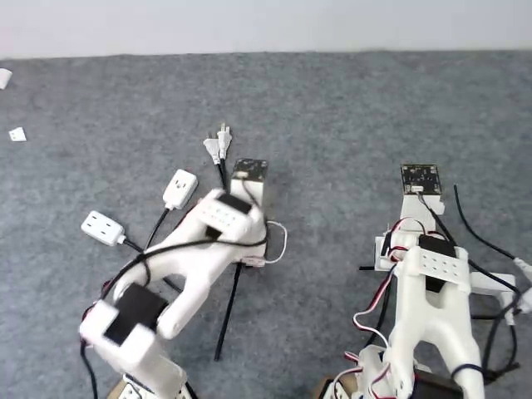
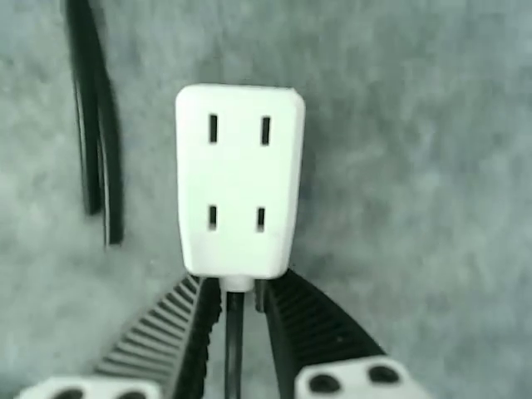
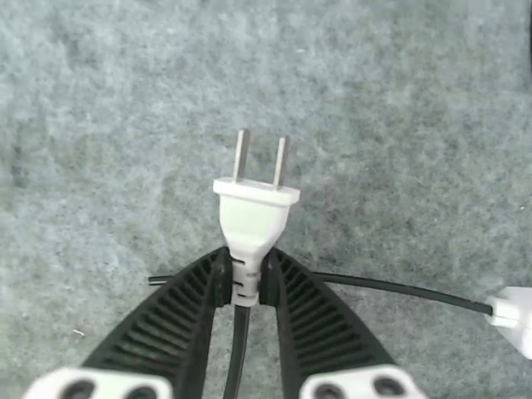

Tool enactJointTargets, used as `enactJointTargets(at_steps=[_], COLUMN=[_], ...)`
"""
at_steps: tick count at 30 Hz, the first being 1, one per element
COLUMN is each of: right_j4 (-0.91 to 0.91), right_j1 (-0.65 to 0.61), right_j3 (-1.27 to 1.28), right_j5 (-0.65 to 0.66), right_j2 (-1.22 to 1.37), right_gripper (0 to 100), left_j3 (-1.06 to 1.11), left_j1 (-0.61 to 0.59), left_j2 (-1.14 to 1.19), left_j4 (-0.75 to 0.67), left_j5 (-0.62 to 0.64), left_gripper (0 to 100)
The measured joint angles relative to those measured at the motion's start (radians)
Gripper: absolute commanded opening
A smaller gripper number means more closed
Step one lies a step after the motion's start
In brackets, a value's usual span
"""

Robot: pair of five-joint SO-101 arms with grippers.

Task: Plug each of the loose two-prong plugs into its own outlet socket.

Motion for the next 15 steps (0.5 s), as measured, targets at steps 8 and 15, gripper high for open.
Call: enactJointTargets(at_steps=[8,15], right_j4=[0.0,0.0], right_j1=[-0.002,0.0], right_j3=[0.0,0.0], right_j5=[0.0,0.0], right_j2=[0.0,0.0], right_gripper=[0.8,0.8], left_j3=[0.147,0.161], left_j1=[0.002,0.005], left_j2=[-0.121,-0.121], left_j4=[-0.161,-0.201], left_j5=[0.117,0.123], left_gripper=[1,4])
